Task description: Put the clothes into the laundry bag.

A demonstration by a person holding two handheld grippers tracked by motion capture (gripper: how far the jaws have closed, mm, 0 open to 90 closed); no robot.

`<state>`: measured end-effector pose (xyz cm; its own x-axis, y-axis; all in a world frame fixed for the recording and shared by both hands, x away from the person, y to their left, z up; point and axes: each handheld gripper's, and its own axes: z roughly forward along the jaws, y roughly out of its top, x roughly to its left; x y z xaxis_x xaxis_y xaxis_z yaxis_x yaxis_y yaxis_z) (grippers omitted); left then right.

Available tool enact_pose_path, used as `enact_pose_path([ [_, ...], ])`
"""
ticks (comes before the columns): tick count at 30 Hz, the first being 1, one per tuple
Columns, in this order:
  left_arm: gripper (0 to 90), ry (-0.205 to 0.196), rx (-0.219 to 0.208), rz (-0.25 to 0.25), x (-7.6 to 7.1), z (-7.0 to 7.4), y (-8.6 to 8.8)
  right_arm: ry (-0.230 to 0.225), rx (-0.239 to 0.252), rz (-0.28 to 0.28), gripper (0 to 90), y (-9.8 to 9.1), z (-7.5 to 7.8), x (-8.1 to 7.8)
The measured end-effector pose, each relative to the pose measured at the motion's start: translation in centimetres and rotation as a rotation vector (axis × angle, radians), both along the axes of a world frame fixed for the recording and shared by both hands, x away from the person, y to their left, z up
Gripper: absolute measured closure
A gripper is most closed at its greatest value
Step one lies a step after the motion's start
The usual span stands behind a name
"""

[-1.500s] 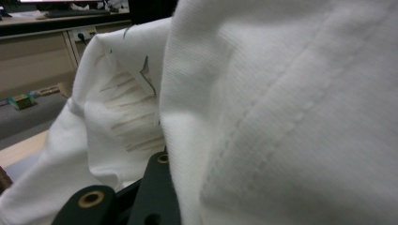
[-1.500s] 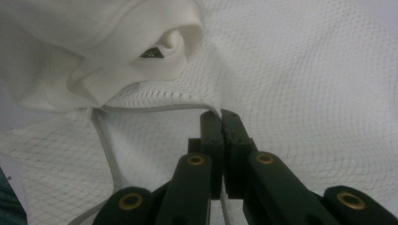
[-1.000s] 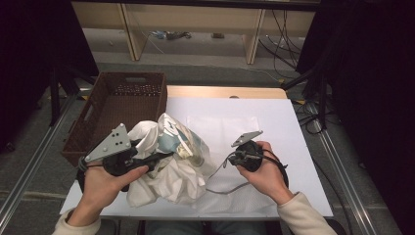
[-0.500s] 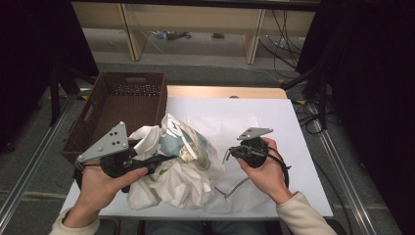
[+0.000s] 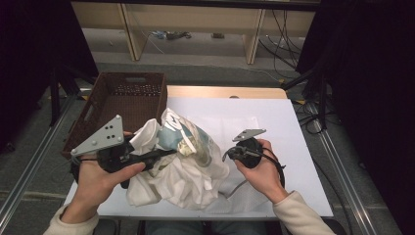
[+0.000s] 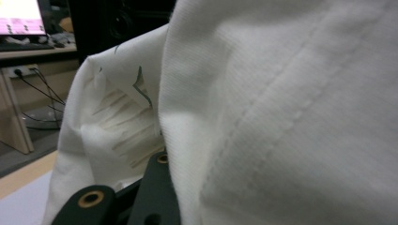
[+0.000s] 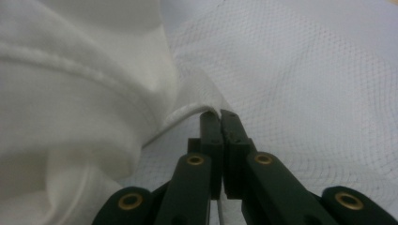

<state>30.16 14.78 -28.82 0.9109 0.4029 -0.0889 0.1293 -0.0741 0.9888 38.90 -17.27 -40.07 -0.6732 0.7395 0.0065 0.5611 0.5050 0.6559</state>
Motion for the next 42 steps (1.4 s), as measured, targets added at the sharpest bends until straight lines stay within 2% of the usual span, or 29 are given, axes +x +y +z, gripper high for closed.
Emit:
enact_pose_path([
  [2, 71.9, 0.023, 0.034, -0.024, 0.3, -0.9, -0.8, -0.007, 0.011, -0.015, 90.0, 0.1, 0.1, -0.2],
  [3, 71.8, 0.045, 0.065, -0.038, 0.5, -1.7, -1.5, -0.021, 0.019, -0.014, 90.0, 0.1, 0.2, -0.2],
  [4, 71.7, 0.059, 0.09, -0.048, 0.6, -2.2, -2.0, -0.068, 0.006, 0.01, 90.0, 0.0, 0.2, -0.1],
  [5, 71.5, 0.068, 0.14, -0.066, 1.0, -3.2, -2.8, -0.046, 0.021, -0.008, 90.0, 0.1, 0.4, -0.3],
  [6, 71.3, 0.087, 0.163, -0.062, 1.1, -3.9, -3.4, -0.055, 0.01, 0.012, 90.0, -0.1, 0.6, -0.3],
  [7, 71.1, 0.097, 0.207, -0.062, 1.4, -4.8, -4.1, -0.037, 0.023, -0.002, 90.0, 0.0, 0.8, -0.5],
  [8, 70.8, 0.106, 0.249, -0.065, 1.7, -5.8, -4.9, -0.07, 0.025, 0.001, 90.0, 0.0, 0.8, -0.5],
  [9, 70.4, 0.116, 0.281, -0.07, 2.1, -6.8, -5.6, -0.057, 0.027, 0.004, 90.0, 0.0, 1.0, -0.7],
  [12, 69.2, 0.162, 0.354, -0.076, 3.2, -9.7, -7.9, -0.077, 0.041, 0.008, 90.0, 0.2, 1.3, -1.0],
  [14, 68.6, 0.174, 0.401, -0.089, 3.6, -11.1, -9.3, -0.094, 0.046, 0.013, 90.0, 0.2, 1.5, -1.1],
  [15, 68.5, 0.169, 0.426, -0.11, 3.6, -11.5, -10.0, -0.088, 0.053, 0.008, 90.0, 0.3, 1.6, -1.3],
  [16, 68.2, 0.145, 0.458, -0.107, 3.5, -11.6, -10.4, -0.084, 0.058, 0.004, 90.0, 0.3, 1.7, -1.3],
  [17, 67.7, 0.127, 0.478, -0.087, 3.4, -11.5, -10.8, -0.097, 0.061, 0.011, 90.0, 0.3, 1.7, -1.3],
  [19, 66.0, 0.1, 0.512, -0.061, 3.3, -11.3, -11.4, -0.093, 0.069, 0.007, 90.0, 0.3, 1.8, -1.4],
  [22, 65.7, 0.106, 0.536, -0.039, 3.8, -12.0, -12.2, -0.098, 0.075, 0.021, 90.0, 0.5, 2.0, -1.8],
  [23, 65.8, 0.125, 0.546, -0.048, 3.9, -12.5, -12.4, -0.109, 0.079, 0.034, 90.0, 0.6, 2.1, -1.9],
  [24, 65.8, 0.129, 0.561, -0.063, 4.0, -12.8, -12.6, -0.105, 0.093, 0.024, 90.0, 0.8, 2.2, -2.1],
  [26, 66.0, 0.112, 0.602, -0.09, 3.9, -13.2, -13.1, -0.126, 0.079, 0.046, 90.0, 0.8, 2.3, -2.1],
  [28, 65.9, 0.09, 0.616, -0.115, 3.3, -13.1, -13.7, -0.123, 0.086, 0.035, 90.0, 0.8, 2.3, -2.1],
  [30, 65.6, 0.071, 0.636, -0.109, 3.2, -12.9, -13.9, -0.135, 0.092, 0.037, 90.0, 0.6, 2.3, -1.8],
  [32, 65.0, 0.101, 0.617, -0.055, 3.8, -13.1, -13.8, -0.143, 0.095, 0.048, 90.0, 0.6, 2.4, -1.8],
  [34, 60.9, 0.146, 0.595, 0.0, 4.6, -13.7, -13.7, -0.125, 0.091, 0.044, 90.0, 0.7, 2.4, -2.1],
  [35, 57.8, 0.168, 0.594, 0.029, 5.1, -14.0, -13.5, -0.131, 0.09, 0.048, 90.0, 0.8, 2.3, -2.1],
  [36, 54.3, 0.191, 0.575, 0.043, 5.4, -14.3, -13.4, -0.117, 0.089, 0.041, 90.0, 0.9, 2.2, -2.2],
  [37, 51.1, 0.196, 0.564, 0.046, 5.5, -14.4, -13.3, -0.126, 0.082, 0.052, 90.0, 1.0, 2.0, -2.1],
  [38, 45.2, 0.202, 0.533, 0.062, 5.4, -14.4, -13.2, -0.121, 0.077, 0.047, 90.0, 1.0, 2.0, -2.1],
  [39, 38.2, 0.191, 0.547, 0.055, 5.4, -14.1, -12.9, -0.118, 0.068, 0.051, 90.0, 0.9, 1.9, -2.0],
  [42, 22.7, 0.192, 0.521, 0.03, 5.0, -13.0, -11.7, -0.121, 0.068, 0.045, 90.0, 0.5, 2.0, -1.8],
])
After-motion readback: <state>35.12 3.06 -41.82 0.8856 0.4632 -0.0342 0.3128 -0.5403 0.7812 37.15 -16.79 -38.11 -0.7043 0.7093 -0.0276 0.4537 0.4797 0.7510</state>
